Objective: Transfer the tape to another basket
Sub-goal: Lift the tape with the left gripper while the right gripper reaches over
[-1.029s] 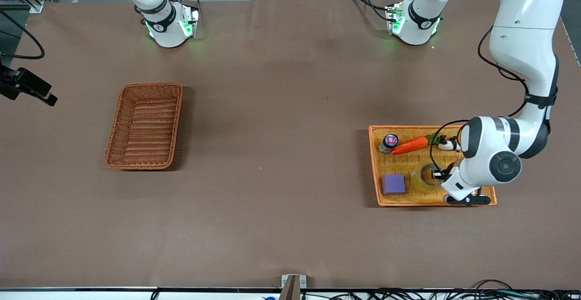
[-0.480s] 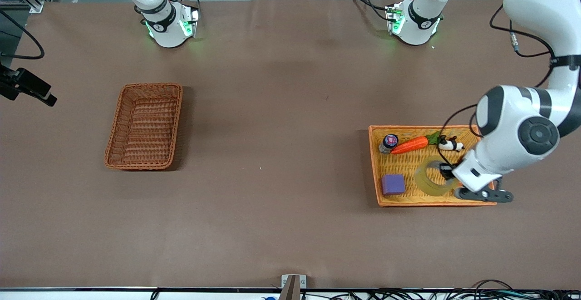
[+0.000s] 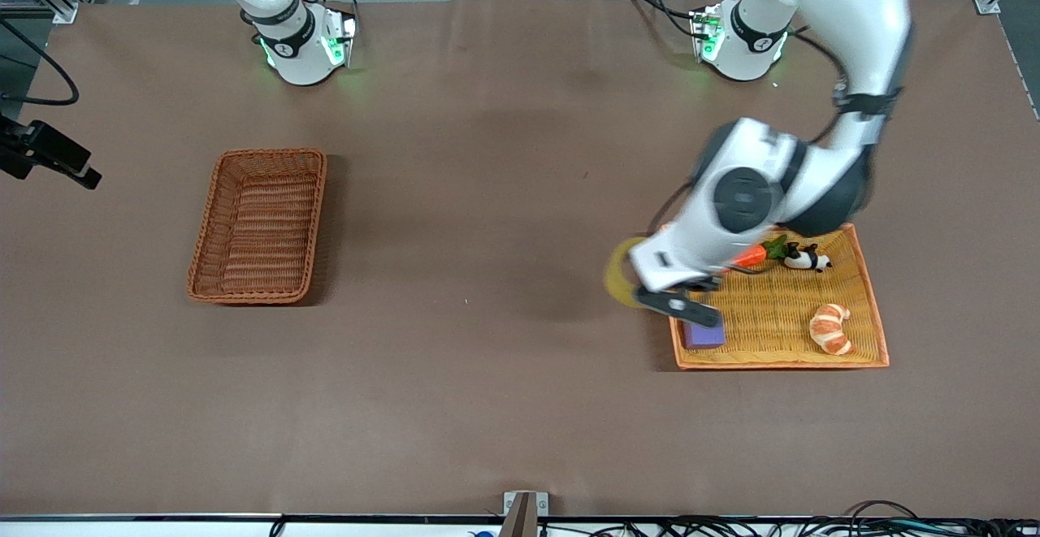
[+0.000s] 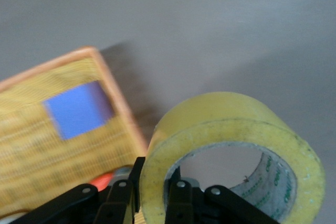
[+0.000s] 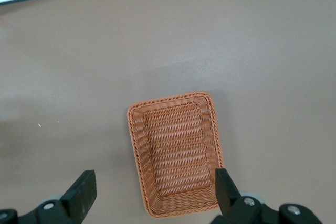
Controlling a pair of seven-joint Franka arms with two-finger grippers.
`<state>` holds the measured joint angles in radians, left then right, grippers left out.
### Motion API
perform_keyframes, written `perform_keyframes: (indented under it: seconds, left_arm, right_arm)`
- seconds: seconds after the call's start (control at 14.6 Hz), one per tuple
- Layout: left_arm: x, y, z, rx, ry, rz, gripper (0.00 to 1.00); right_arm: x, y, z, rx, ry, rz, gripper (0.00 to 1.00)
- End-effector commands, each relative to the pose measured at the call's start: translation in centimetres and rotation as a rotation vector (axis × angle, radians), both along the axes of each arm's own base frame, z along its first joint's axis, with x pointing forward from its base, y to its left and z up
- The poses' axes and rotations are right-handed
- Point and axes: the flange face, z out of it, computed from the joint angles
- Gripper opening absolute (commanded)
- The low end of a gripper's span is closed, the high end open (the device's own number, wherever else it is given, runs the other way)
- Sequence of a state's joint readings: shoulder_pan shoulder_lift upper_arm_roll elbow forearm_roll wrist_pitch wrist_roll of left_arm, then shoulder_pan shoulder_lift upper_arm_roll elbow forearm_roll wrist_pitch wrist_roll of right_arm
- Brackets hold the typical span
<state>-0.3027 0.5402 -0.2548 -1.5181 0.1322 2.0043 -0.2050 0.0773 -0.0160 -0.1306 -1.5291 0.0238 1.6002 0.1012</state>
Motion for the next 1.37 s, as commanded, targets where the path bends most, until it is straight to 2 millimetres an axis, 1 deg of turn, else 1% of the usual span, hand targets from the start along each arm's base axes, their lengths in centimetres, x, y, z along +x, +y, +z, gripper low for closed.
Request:
perform_keyframes:
  seconds: [0.0,0.07,0.14,0.27,0.41,0.48,0.55,0.62,0.69,0.75,0.82,0.89,0.96,1.03,1.1,1.17,1.23,1.3]
  left_arm:
    - [0.8,-6.1,-2.0,-0.02,0.0,0.079,0.0]
    - [0.3,-8.7,-3.2,-0.02,-0.003,0.138,0.0]
    - [0.1,-10.7,-3.9,-0.034,-0.014,0.192,0.0]
    - [-1.3,-14.1,-4.4,-0.059,-0.028,0.264,0.0]
    - [-2.1,-16.3,-4.9,-0.117,-0.062,0.376,0.0]
    - [-2.2,-16.8,-5.0,-0.131,-0.068,0.411,0.0]
    - [-2.6,-17.5,-5.6,-0.142,-0.062,0.426,0.0]
    - [-3.6,-18.9,-5.9,-0.159,-0.064,0.443,0.0]
    - [-4.5,-20.2,-6.7,-0.18,-0.066,0.48,0.0]
    - [-5.5,-21.4,-8.0,-0.193,-0.062,0.499,0.0]
    - [-6.7,-22.8,-8.5,-0.193,-0.066,0.483,0.01]
    - [-7.3,-23.3,-8.5,-0.195,-0.068,0.473,0.01]
    - [-7.8,-23.8,-8.5,-0.197,-0.066,0.463,0.01]
    - [-8.2,-24.2,-8.7,-0.203,-0.065,0.452,0.02]
    - [-8.6,-24.9,-10.0,-0.219,-0.063,0.447,0.03]
    - [-8.6,-25.1,-10.5,-0.245,-0.073,0.449,0.06]
    - [-8.7,-25.2,-10.7,-0.25,-0.074,0.453,0.12]
    - [-9.4,-25.7,-10.8,-0.249,-0.067,0.462,0.19]
  right_arm:
    - [-0.5,-0.9,0.1,-0.013,0.004,0.08,1.0]
    - [-0.4,-1.7,-0.2,-0.015,0.01,0.088,1.0]
    - [-0.2,-2.1,-0.6,-0.014,0.016,0.08,1.0]
    - [0.5,-2.0,-1.6,0.003,0.027,0.064,1.0]
    - [2.1,-1.2,-4.2,0.005,0.065,0.074,1.0]
    - [2.8,-0.6,-5.6,0.021,0.083,0.079,1.0]
    - [3.6,0.1,-7.2,0.035,0.098,0.087,1.0]
    - [4.4,1.6,-8.9,0.041,0.111,0.107,1.0]
    - [5.4,3.6,-11.4,0.036,0.119,0.137,1.0]
    - [5.7,5.3,-12.8,0.034,0.109,0.16,1.0]
    - [6.0,6.8,-14.5,0.039,0.097,0.179,1.0]
    - [6.3,8.1,-17.0,0.044,0.08,0.188,1.0]
    - [6.6,8.8,-18.9,0.041,0.068,0.181,1.0]
    - [6.7,9.9,-20.9,0.037,0.068,0.188,1.0]
    - [7.0,10.8,-22.8,0.034,0.074,0.196,1.0]
    - [7.3,12.1,-24.4,0.031,0.081,0.213,1.0]
    - [7.5,13.6,-25.7,0.041,0.086,0.226,1.0]
    - [7.4,15.4,-27.1,0.068,0.096,0.235,1.0]
